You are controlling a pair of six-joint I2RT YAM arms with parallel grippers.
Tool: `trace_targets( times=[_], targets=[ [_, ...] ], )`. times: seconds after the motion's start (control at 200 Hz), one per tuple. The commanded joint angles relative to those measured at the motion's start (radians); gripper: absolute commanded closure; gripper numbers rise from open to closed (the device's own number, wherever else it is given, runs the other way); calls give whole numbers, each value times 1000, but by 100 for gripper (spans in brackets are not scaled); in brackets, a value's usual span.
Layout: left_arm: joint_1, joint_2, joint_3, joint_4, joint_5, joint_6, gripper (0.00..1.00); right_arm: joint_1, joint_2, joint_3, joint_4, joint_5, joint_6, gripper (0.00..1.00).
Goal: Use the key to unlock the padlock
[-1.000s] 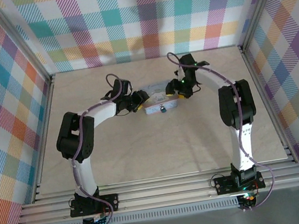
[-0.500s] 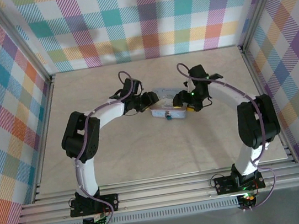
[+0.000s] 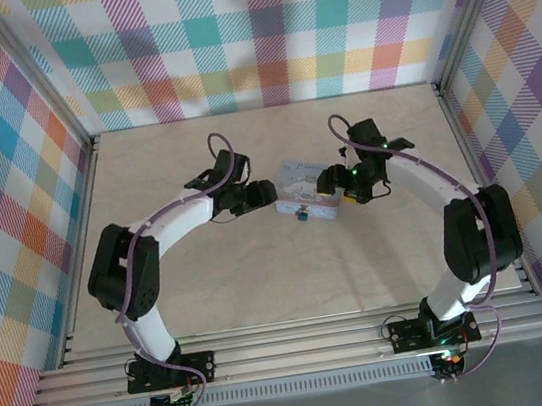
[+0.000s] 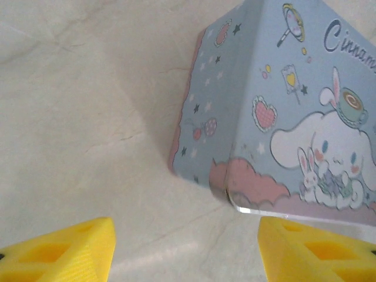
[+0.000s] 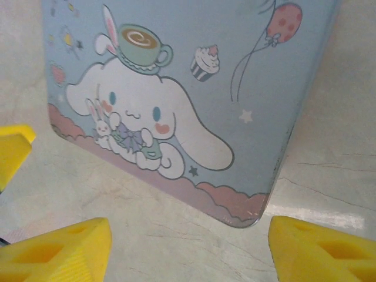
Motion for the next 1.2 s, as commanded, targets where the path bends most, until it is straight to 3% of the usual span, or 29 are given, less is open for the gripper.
trace_targets(
  times=[0.0, 0.1, 0.325, 0.45, 0.65, 0.895, 1.195],
  targets=[
    [29, -96, -20, -127, -66, 78, 34, 5, 2, -11, 26, 19, 32, 29],
    [64, -179, -79, -174, -127, 70, 34, 6, 50, 11, 16, 25, 28, 29],
    [215, -357, -239, -352, -320, -98, 29, 7, 144, 89, 25, 76, 7, 29],
    [271, -445, -338, -393, -361, -162, 30, 11, 182, 135, 47, 85, -16, 29],
    [328, -441, -347, -578, -485, -211, 30, 12, 182, 150, 92, 79, -37, 28],
    [512, -319, -302, -521, -406, -132, 31, 12, 126, 203, 45, 96, -66, 27],
    [680, -229, -334, -356, -260, -67, 43, 15, 52, 199, 12, 93, -75, 26]
  ],
)
